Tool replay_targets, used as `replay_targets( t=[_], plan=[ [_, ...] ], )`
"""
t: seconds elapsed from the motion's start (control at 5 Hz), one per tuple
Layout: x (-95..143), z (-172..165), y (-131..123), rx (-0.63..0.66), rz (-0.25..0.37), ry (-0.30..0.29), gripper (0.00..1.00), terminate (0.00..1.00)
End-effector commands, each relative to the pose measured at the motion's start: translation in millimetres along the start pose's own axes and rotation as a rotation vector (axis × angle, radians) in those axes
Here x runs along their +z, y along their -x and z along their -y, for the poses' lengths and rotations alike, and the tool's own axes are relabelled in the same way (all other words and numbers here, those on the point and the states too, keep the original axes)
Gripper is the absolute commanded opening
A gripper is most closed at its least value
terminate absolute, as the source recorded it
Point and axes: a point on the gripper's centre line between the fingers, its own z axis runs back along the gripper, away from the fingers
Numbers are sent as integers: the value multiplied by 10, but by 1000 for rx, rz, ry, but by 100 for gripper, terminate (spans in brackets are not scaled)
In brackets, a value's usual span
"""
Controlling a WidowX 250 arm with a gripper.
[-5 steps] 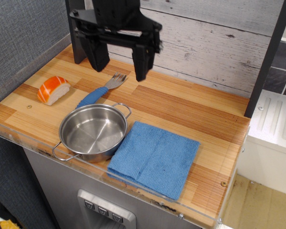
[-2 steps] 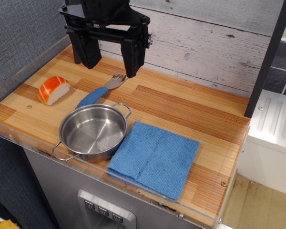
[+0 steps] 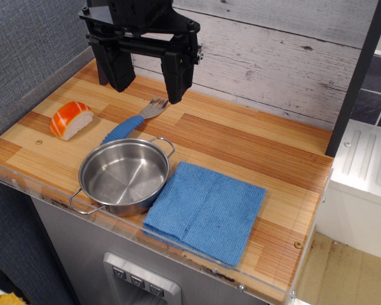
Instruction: Move the dish towel from the back of the table to the front.
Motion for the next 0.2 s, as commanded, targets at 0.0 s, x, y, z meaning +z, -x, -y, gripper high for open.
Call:
replay_targets(
  t=[0.0],
  plan=[
    [161,-14,-104,2,57,-4,100,100]
  ],
)
